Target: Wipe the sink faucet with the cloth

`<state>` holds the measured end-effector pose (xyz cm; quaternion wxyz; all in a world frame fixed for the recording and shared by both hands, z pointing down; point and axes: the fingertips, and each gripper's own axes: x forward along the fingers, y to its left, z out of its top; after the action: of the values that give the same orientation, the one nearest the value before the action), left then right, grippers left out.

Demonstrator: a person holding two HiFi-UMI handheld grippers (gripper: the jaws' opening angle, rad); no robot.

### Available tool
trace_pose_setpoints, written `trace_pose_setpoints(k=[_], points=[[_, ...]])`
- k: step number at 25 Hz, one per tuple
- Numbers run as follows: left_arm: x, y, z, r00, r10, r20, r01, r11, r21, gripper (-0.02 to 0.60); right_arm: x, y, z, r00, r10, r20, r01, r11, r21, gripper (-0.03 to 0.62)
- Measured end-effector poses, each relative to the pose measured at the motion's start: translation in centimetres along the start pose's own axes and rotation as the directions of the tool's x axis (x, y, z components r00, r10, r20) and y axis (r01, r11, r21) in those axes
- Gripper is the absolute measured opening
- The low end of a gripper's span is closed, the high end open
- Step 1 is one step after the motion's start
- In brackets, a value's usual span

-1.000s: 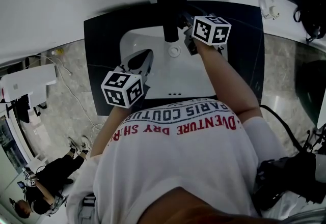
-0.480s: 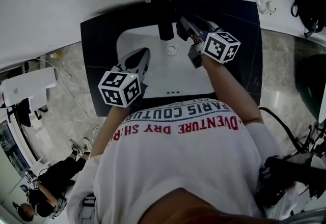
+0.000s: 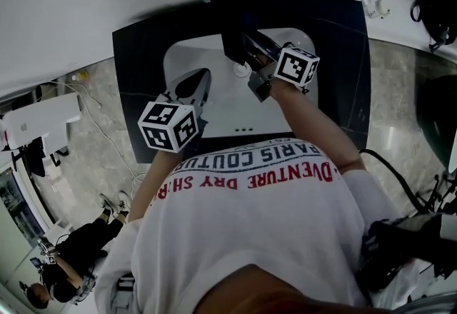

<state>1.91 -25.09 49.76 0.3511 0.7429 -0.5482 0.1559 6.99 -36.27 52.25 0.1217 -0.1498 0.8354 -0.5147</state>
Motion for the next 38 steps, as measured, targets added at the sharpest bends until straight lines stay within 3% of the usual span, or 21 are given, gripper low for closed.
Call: trace_pose_setpoints(k=[6,12,16,20,25,33,38], points=[[-0.1,0.7,-0.1,1.000,0.010,0.001,-0.010,1.000,-0.011,0.002,1.4,0.3,-0.1,0.999,0.032,0.004,-0.032,0.999,-0.022,0.071],[0.1,1.0,-0.3,1.000,0.011,0.000,-0.011,1.000,-0.018,0.001,2.2,-0.2,0.0,1.000,-0.013,0.000,0.013,0.999,-0.048,0.071],[0.0,1.2,-0.3,1.000,0.014,0.005,-0.014,1.000,-0.021,0.002,2.3,-0.8,-0.1,0.993,-0.110,-0.033,0.106,0.987,-0.121,0.071],[0.1,1.2,-0.4,1.000,0.013,0.006,-0.013,1.000,-0.024,0.002,2.1,-2.2,-0.5,0.958,-0.277,-0.078,0.256,0.944,-0.209,0.071],[0.0,1.1,-0.4,1.000,0.016,0.010,-0.016,1.000,-0.023,0.002,1.5,-4.1,-1.0,0.929,-0.353,-0.112,0.333,0.928,-0.165,0.071],[-1.5,0.0,0.2,0.999,0.028,0.032,-0.028,1.000,-0.012,0.002,-0.2,-3.4,-0.8,0.932,-0.347,-0.108,0.333,0.934,-0.127,0.071],[-3.3,-2.6,0.8,0.995,0.028,0.094,-0.029,1.000,0.007,0.002,-4.4,1.1,-0.8,0.953,-0.283,-0.106,0.252,0.939,-0.235,0.071]])
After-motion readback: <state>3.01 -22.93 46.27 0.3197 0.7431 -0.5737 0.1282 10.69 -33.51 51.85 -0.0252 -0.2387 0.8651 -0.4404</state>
